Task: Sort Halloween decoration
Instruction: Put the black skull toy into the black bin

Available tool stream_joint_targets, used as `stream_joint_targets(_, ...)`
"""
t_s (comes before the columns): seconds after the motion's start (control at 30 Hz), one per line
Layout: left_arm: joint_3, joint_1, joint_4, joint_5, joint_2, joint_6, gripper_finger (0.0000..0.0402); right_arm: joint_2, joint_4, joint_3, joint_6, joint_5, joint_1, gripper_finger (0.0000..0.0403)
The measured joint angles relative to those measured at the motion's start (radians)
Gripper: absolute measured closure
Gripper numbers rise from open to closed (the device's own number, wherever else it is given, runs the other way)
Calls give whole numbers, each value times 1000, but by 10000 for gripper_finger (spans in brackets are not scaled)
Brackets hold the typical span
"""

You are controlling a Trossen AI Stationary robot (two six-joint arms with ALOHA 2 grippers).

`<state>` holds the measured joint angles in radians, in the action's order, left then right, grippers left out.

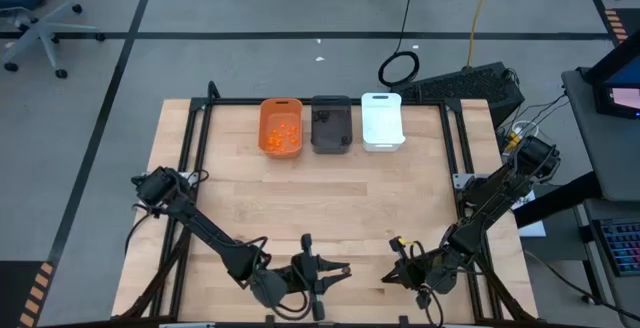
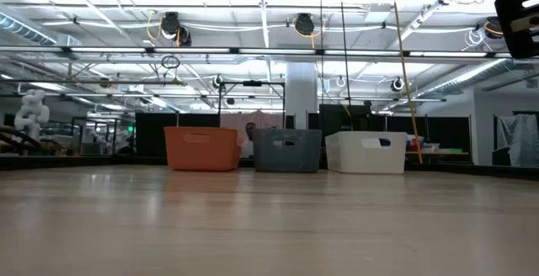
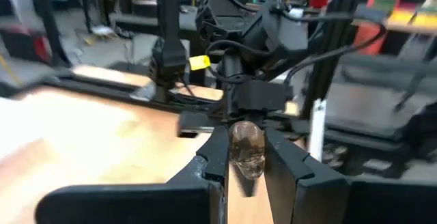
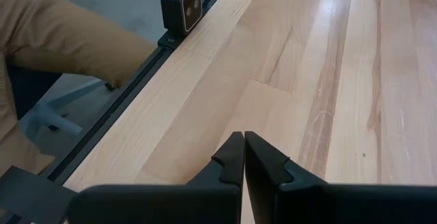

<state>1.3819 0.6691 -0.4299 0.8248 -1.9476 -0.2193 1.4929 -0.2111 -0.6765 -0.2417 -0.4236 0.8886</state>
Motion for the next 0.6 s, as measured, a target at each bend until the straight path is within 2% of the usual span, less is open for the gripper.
stream_joint_targets(0.1, 0, -15, -8, -56, 0, -70, 350, 0, 0, 0, 0, 0, 0, 403)
stream_joint_targets(0.3, -1, -54, 42, -97, 24, -35, 350, 0, 0, 0, -4, 0, 0, 403)
stream_joint_targets(0.6, -1, -216, 407, -120, 186, -31, 350, 0, 6, 0, -4, 1, 0, 403)
